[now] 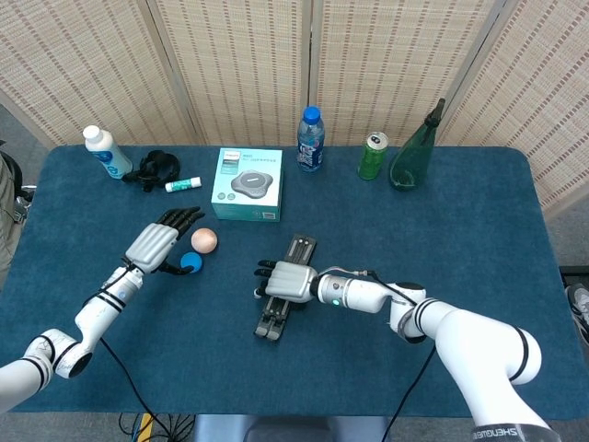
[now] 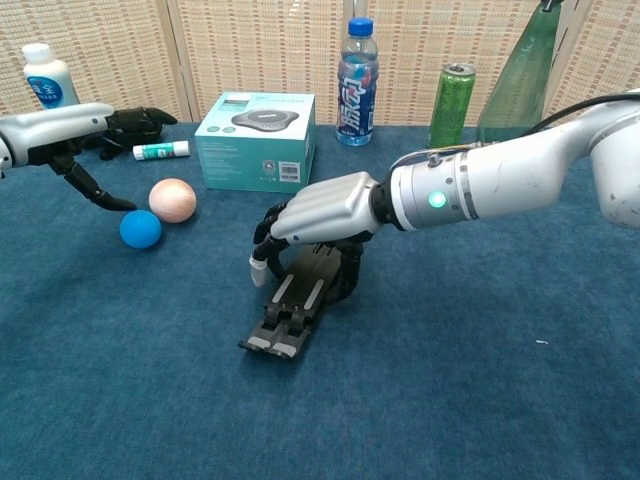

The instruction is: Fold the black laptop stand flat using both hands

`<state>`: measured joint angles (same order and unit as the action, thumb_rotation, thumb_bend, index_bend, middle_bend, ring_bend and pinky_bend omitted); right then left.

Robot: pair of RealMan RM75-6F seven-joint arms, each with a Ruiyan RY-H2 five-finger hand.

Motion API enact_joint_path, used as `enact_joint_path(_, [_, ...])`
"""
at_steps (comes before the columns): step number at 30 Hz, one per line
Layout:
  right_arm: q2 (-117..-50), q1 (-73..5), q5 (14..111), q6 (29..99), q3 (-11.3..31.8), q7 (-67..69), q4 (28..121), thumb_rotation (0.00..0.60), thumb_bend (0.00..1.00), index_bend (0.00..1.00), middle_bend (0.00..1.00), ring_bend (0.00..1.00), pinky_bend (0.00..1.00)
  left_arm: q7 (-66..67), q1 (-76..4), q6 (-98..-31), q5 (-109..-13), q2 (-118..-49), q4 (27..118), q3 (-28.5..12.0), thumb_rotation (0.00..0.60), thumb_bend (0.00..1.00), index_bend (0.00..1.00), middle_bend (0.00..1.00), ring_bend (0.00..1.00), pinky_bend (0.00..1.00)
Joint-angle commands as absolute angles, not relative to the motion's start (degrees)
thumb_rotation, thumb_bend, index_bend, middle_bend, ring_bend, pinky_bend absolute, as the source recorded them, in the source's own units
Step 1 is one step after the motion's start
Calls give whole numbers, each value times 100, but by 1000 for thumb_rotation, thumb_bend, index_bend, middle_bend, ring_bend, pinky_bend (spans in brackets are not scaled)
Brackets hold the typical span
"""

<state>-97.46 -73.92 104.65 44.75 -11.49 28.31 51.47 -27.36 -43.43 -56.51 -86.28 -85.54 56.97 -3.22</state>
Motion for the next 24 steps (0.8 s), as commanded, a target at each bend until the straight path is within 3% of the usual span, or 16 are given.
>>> enact_joint_path(1, [-9479, -7342, 10293, 4429, -1016, 2461, 5548, 600, 128, 0, 0, 0, 0, -2698, -4338, -5668, -8614, -8520, 5751, -342, 600, 147, 0, 0, 0, 19])
enact_joint_path(13, [-7834, -6259, 8955, 5014, -374, 100, 7892, 600, 105, 0, 0, 0, 0, -2168, -4028, -6075, -8488, -8070, 6393, -405, 600, 147, 0, 0, 0, 18])
enact_joint_path(19, [-6806, -5316, 8099, 5773, -345, -1291, 9225, 600, 102, 0, 0, 0, 0, -1636, -3665, -6356, -8160, -7713, 6824, -495, 600, 147, 0, 0, 0, 18])
enact_joint_path(24, [-6329, -4500, 7732, 6623, -433, -1851, 9708, 600, 106, 0, 0, 0, 0, -1026, -3265, -6656, -7880, -7451, 7139, -477, 600, 146, 0, 0, 0, 0])
